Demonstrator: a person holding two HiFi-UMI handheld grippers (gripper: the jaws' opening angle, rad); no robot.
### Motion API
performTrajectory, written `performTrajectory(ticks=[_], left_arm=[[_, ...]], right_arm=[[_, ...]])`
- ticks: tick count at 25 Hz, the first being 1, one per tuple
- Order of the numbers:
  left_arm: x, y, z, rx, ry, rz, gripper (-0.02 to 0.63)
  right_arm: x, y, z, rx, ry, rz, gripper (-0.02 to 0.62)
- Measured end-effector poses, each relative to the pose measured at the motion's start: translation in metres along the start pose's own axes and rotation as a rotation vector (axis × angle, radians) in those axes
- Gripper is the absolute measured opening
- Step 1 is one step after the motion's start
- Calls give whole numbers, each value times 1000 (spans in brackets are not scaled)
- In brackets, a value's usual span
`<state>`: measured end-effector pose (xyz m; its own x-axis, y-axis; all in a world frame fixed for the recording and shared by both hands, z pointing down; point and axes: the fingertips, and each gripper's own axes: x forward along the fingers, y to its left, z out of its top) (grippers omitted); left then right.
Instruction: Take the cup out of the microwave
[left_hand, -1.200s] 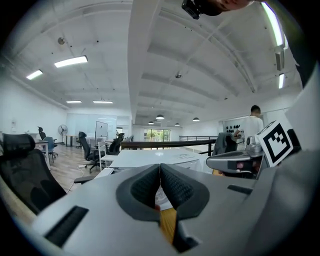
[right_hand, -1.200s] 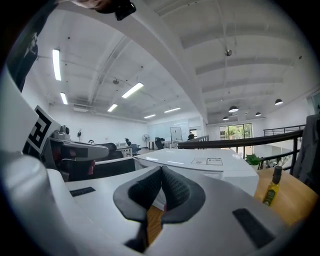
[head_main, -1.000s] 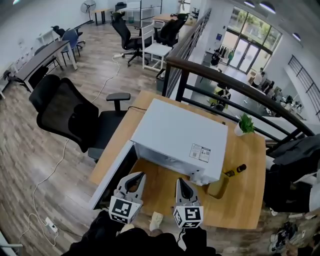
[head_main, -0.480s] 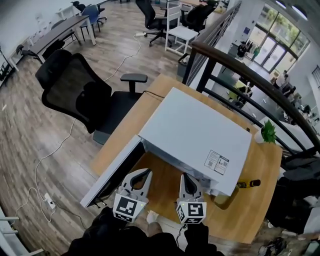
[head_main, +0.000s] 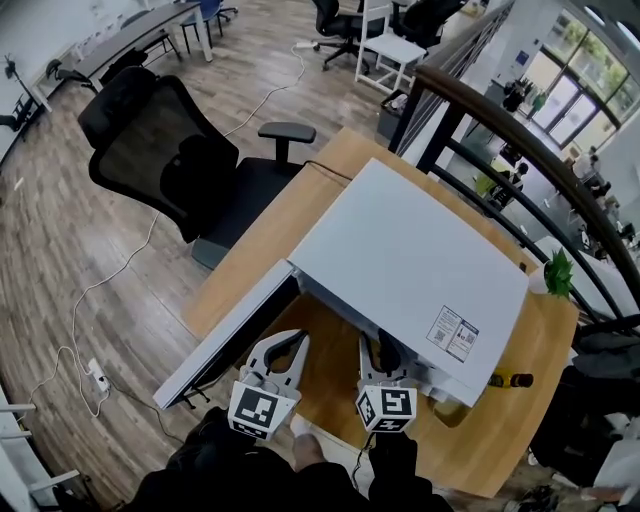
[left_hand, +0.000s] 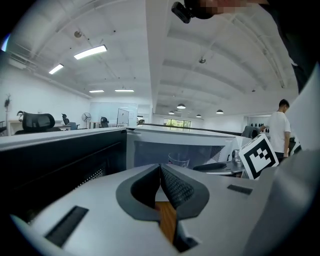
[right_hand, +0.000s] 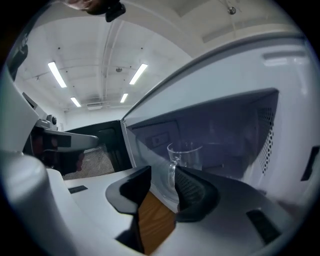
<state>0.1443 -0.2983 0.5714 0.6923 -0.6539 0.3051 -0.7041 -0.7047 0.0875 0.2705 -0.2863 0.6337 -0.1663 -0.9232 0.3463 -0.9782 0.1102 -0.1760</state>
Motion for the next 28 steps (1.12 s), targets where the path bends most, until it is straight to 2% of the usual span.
performTrajectory(ticks=[4,11,18,21,25,28], left_arm=[[6,5,-2,-4,-47,14,25],[6,14,-15,-25,8,32,25],[7,19,-20,-31,-19,48,25],[5,25,-26,-38,7,55,25],[4,30,-29,-44,-8,71,25],[2,30,-33,-50,25,72,25]], right_arm=[[16,-3,-4,12,9,18,150],[37,-2,-13,-5,30,48,155],[52,-1,-15,-23,37,76,153],[61,2,-18,-45,45,94,146],[69,5,-19,-57,48,109,137],[74,8,-20,-52,46,122,129]])
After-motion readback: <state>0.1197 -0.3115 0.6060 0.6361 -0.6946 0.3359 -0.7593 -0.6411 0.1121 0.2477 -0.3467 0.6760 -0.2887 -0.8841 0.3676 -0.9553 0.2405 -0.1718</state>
